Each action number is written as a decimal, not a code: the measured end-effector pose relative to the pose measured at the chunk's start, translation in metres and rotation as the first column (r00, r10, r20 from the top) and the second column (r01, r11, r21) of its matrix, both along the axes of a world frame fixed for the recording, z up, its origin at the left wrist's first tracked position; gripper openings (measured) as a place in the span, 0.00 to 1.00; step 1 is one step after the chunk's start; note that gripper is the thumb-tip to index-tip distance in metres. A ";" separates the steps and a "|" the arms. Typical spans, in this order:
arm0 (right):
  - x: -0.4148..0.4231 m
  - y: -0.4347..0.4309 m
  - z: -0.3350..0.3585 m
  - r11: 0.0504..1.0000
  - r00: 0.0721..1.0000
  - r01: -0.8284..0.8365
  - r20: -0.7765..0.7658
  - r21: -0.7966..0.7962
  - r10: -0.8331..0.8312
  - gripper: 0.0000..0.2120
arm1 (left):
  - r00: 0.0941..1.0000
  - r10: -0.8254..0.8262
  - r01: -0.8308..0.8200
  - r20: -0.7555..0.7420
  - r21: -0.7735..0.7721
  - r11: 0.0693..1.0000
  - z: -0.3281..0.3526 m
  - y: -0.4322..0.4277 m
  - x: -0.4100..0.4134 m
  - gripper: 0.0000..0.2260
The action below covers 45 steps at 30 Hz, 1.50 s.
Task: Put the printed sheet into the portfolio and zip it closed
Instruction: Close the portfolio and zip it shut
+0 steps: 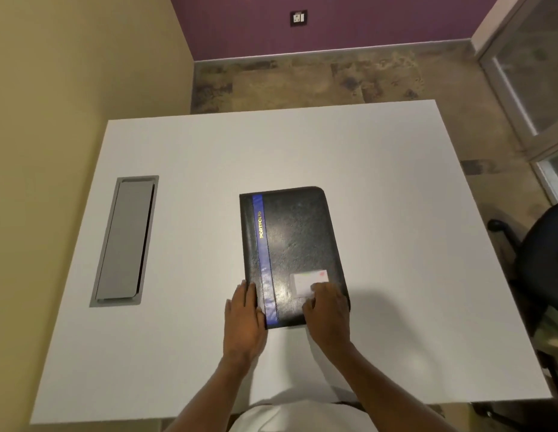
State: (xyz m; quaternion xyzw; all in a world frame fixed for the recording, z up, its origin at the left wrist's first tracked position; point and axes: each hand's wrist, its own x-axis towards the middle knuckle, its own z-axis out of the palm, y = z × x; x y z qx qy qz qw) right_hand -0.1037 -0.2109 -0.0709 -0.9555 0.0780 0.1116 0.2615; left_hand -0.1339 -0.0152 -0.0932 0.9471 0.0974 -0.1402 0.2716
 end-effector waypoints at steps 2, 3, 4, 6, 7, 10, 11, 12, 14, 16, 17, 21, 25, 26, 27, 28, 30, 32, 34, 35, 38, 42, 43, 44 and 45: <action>-0.022 0.013 0.000 0.997 0.998 0.021 -0.061 0.074 -0.017 0.03 | 0.997 0.044 -0.045 0.059 0.022 0.999 0.000 0.014 -0.024 0.23; -0.033 0.019 -0.002 0.994 0.994 0.029 -0.112 0.103 -0.017 0.07 | 0.997 0.057 -0.060 0.058 0.042 0.997 0.000 0.019 -0.035 0.20; -0.044 0.026 -0.005 0.990 0.986 0.042 -0.164 0.131 -0.020 0.08 | 0.997 0.063 -0.066 0.041 0.058 0.996 -0.001 0.023 -0.044 0.16; -0.062 0.040 -0.012 0.986 0.972 0.056 -0.233 0.160 -0.018 0.07 | 0.999 0.048 -0.048 0.006 0.089 0.995 -0.005 0.029 -0.058 0.11; -0.068 0.047 -0.016 0.983 0.965 0.063 -0.264 0.175 -0.015 0.06 | 0.999 0.036 -0.034 -0.016 0.101 0.994 -0.007 0.031 -0.062 0.12; -0.081 0.067 -0.025 0.942 0.938 0.162 -0.342 0.293 -0.055 0.09 | 0.998 -0.004 0.014 -0.069 0.144 0.989 -0.015 0.031 -0.066 0.14; -0.083 0.074 -0.027 0.926 0.934 0.197 -0.348 0.321 -0.078 0.12 | 0.997 -0.003 0.015 -0.078 0.149 0.989 -0.018 0.030 -0.065 0.14; -0.084 0.080 -0.028 0.916 0.934 0.222 -0.342 0.335 -0.101 0.13 | 0.996 0.020 -0.007 -0.090 0.139 0.990 -0.020 0.029 -0.064 0.12; -0.088 0.090 -0.030 0.910 0.940 0.240 -0.316 0.338 -0.130 0.13 | 0.986 0.128 -0.120 -0.108 0.080 0.990 -0.022 0.027 -0.062 0.08; -0.090 0.097 -0.034 0.917 0.949 0.228 -0.287 0.328 -0.133 0.13 | 0.959 0.253 -0.257 -0.131 -0.010 0.966 -0.023 0.025 -0.061 0.08; -0.092 0.100 -0.035 0.922 0.953 0.217 -0.275 0.319 -0.129 0.13 | 0.944 0.294 -0.303 -0.147 -0.048 0.952 -0.023 0.025 -0.061 0.09; -0.096 0.107 -0.039 0.936 0.964 0.213 -0.216 0.280 -0.155 0.08 | 0.922 0.336 -0.360 -0.193 -0.103 0.927 -0.021 0.026 -0.063 0.08; -0.097 0.109 -0.044 0.949 0.966 0.234 -0.163 0.213 -0.202 0.04 | 0.948 0.268 -0.283 -0.169 -0.074 0.956 -0.019 0.033 -0.063 0.08; -0.098 0.109 -0.044 0.957 0.970 0.221 -0.143 0.190 -0.195 0.04 | 0.958 0.239 -0.249 -0.158 -0.044 0.968 -0.018 0.036 -0.062 0.09; -0.098 0.110 -0.045 0.966 0.975 0.203 -0.120 0.160 -0.185 0.05 | 0.966 0.212 -0.217 -0.150 -0.016 0.976 -0.018 0.038 -0.061 0.10; -0.099 0.110 -0.045 0.975 0.980 0.185 -0.092 0.125 -0.174 0.06 | 0.971 0.186 -0.188 -0.149 0.000 0.982 -0.017 0.040 -0.060 0.10; -0.100 0.110 -0.044 0.984 0.985 0.168 -0.046 0.063 -0.165 0.08 | 0.981 0.127 -0.125 -0.148 0.023 0.992 -0.017 0.042 -0.060 0.16; -0.098 0.107 -0.043 0.984 0.985 0.175 -0.008 0.019 -0.175 0.08 | 0.989 0.078 -0.074 -0.127 0.040 0.996 -0.015 0.042 -0.060 0.19; -0.096 0.096 -0.042 0.983 0.982 0.185 0.030 -0.018 -0.185 0.07 | 0.992 0.057 -0.052 -0.115 0.043 0.998 -0.014 0.043 -0.060 0.18; -0.096 0.089 -0.042 0.978 0.978 0.205 0.040 -0.024 -0.204 0.07 | 0.992 0.052 -0.047 -0.114 0.046 0.998 -0.014 0.044 -0.060 0.16; -0.094 0.060 -0.044 0.955 0.954 0.296 0.048 -0.026 -0.295 0.09 | 0.992 0.051 -0.044 -0.117 0.057 0.997 -0.009 0.045 -0.060 0.16; -0.089 0.020 -0.038 0.942 0.951 0.305 0.107 -0.140 -0.291 0.09 | 0.992 0.025 -0.014 -0.122 0.085 0.996 -0.005 0.046 -0.059 0.17; -0.087 0.010 -0.038 0.940 0.956 0.288 0.113 -0.185 -0.270 0.09 | 0.993 0.014 -0.003 -0.118 0.097 0.995 -0.006 0.047 -0.059 0.16; -0.085 -0.001 -0.038 0.935 0.957 0.285 0.118 -0.212 -0.265 0.09 | 0.992 0.006 0.009 -0.125 0.118 0.993 -0.005 0.047 -0.057 0.14; -0.081 -0.013 -0.037 0.929 0.950 0.313 0.089 -0.199 -0.300 0.07 | 0.992 -0.003 0.019 -0.125 0.130 0.991 -0.006 0.048 -0.057 0.13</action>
